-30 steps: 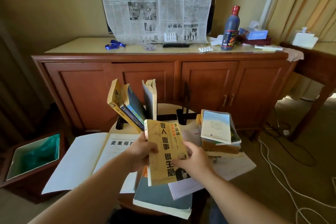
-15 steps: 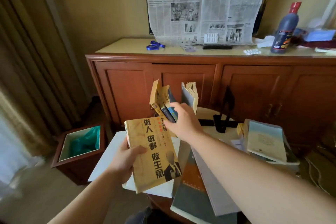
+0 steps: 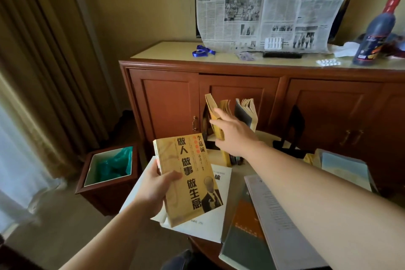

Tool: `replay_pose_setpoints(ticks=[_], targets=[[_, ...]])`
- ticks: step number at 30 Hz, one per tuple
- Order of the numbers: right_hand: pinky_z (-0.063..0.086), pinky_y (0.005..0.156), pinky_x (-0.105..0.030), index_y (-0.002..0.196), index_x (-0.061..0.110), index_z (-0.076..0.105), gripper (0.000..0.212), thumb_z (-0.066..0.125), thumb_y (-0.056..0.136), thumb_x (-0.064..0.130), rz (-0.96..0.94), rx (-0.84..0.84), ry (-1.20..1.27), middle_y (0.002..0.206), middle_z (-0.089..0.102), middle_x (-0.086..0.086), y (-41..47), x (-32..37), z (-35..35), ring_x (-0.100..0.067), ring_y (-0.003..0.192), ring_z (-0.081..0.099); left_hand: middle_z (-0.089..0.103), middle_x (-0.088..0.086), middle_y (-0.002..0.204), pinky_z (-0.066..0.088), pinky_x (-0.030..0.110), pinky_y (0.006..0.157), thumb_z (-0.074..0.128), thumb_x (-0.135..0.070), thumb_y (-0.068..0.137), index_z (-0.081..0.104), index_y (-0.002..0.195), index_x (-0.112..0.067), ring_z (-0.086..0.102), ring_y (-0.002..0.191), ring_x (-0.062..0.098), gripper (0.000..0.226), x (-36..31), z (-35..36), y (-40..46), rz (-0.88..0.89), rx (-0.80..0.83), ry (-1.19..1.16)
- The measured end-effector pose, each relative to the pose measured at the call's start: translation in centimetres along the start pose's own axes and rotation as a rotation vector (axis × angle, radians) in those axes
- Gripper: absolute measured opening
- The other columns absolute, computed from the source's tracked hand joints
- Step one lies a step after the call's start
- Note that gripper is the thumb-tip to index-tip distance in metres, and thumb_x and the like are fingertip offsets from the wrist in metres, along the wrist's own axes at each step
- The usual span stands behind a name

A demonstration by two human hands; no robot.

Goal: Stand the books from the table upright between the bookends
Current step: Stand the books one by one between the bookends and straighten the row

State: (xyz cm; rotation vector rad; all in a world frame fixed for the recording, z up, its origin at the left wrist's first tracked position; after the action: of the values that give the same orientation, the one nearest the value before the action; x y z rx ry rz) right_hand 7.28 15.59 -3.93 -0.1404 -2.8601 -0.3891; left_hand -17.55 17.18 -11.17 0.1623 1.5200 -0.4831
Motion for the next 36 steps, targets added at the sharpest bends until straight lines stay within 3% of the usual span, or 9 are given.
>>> replay_pose_setpoints(ticks=[6, 11, 15, 18, 22, 26, 29, 32, 36], targets=[[0.06, 0.075, -0.033, 0.153, 0.038, 0.041, 0.068, 0.069, 0.092, 0.027, 0.11, -0.02, -0.045, 0.17, 0.002, 0.021, -1.5, -4.7, -1.8, -0.021, 0.14, 0.048, 0.077, -0.004, 0.111, 0.061, 0.048, 0.076, 0.068, 0.005, 0.092, 0.06, 0.122, -0.031, 0.073, 0.102, 0.024, 0.047, -1.2, 3.4, 1.4, 0.078, 0.02, 0.056], [0.057, 0.092, -0.042, 0.155, 0.037, 0.037, 0.068, 0.065, 0.093, 0.037, 0.186, -0.045, -0.12, 0.172, 0.003, 0.014, -2.6, -6.5, -2.0, -0.03, 0.139, 0.047, 0.071, -0.019, 0.112, 0.059, 0.039, 0.077, 0.066, 0.001, 0.088, 0.058, 0.112, -0.049, 0.068, 0.102, 0.011, 0.057, -2.6, 7.6, 3.1, 0.256, -0.056, 0.265], [0.042, 0.112, -0.046, 0.155, 0.031, 0.041, 0.067, 0.065, 0.093, 0.038, 0.136, -0.091, -0.135, 0.173, 0.01, 0.004, -3.0, -6.9, -1.9, -0.029, 0.145, 0.04, 0.067, -0.022, 0.11, 0.051, 0.026, 0.07, 0.057, -0.002, 0.089, 0.058, 0.118, -0.041, 0.063, 0.097, 0.006, 0.049, -3.8, 10.4, 5.3, 0.338, -0.131, 0.355], [0.043, 0.112, -0.046, 0.153, 0.03, 0.045, 0.066, 0.067, 0.092, 0.036, 0.108, -0.146, -0.107, 0.172, 0.014, 0.005, -2.9, -7.1, -1.8, -0.027, 0.143, 0.043, 0.069, -0.017, 0.112, 0.05, 0.025, 0.067, 0.056, -0.005, 0.092, 0.057, 0.125, -0.035, 0.065, 0.097, 0.008, 0.045, -4.2, 11.8, 7.7, 0.351, -0.183, 0.369], [0.044, 0.108, -0.044, 0.147, 0.028, 0.055, 0.062, 0.069, 0.087, 0.028, 0.058, -0.229, -0.06, 0.169, 0.026, 0.003, -2.6, -7.8, -1.2, -0.024, 0.137, 0.048, 0.07, -0.017, 0.111, 0.053, 0.026, 0.072, 0.058, -0.012, 0.094, 0.055, 0.13, -0.039, 0.064, 0.091, -0.002, 0.045, -3.8, 13.3, 10.6, 0.351, -0.205, 0.375], [0.046, 0.105, -0.043, 0.141, 0.027, 0.062, 0.058, 0.07, 0.084, 0.022, 0.031, -0.293, 0.012, 0.165, 0.034, 0.003, -2.3, -8.7, -0.5, -0.023, 0.125, 0.053, 0.071, -0.017, 0.113, 0.058, 0.034, 0.083, 0.06, -0.015, 0.095, 0.049, 0.137, -0.044, 0.069, 0.102, 0.01, 0.052, -2.2, 14.7, 12.8, 0.371, -0.169, 0.371], [0.046, 0.106, -0.042, 0.14, 0.029, 0.062, 0.056, 0.069, 0.085, 0.023, 0.009, -0.324, 0.034, 0.165, 0.034, 0.005, -2.0, -9.1, 0.1, -0.022, 0.128, 0.051, 0.069, -0.018, 0.115, 0.057, 0.037, 0.09, 0.062, -0.017, 0.097, 0.046, 0.142, -0.044, 0.068, 0.106, 0.01, 0.055, -0.9, 16.3, 13.9, 0.38, -0.147, 0.362], [0.044, 0.109, -0.042, 0.142, 0.029, 0.06, 0.057, 0.071, 0.086, 0.025, 0.01, -0.33, 0.04, 0.166, 0.031, 0.005, -2.0, -9.4, 0.4, -0.021, 0.135, 0.046, 0.068, -0.014, 0.121, 0.056, 0.038, 0.099, 0.063, -0.017, 0.098, 0.046, 0.146, -0.038, 0.066, 0.111, 0.009, 0.055, 0.1, 17.2, 14.6, 0.373, -0.093, 0.342], [0.046, 0.104, -0.042, 0.137, 0.026, 0.063, 0.055, 0.073, 0.083, 0.024, 0.024, -0.349, 0.063, 0.164, 0.035, 0.002, -1.9, -9.5, 0.3, -0.02, 0.126, 0.049, 0.069, -0.017, 0.125, 0.053, 0.036, 0.103, 0.064, -0.014, 0.085, 0.054, 0.14, -0.046, 0.064, 0.122, 0.009, 0.064, 0.6, 17.3, 15.3, 0.355, 0.099, 0.335]])
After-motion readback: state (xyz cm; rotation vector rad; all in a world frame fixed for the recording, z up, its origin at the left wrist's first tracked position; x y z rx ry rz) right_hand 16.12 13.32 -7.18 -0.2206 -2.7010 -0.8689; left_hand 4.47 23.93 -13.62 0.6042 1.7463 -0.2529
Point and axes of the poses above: each hand's wrist, its own y-axis towards the middle knuckle, its own z-axis out of the palm, x = y × z, the point moved 4 cm from there along y, towards the middle knuckle
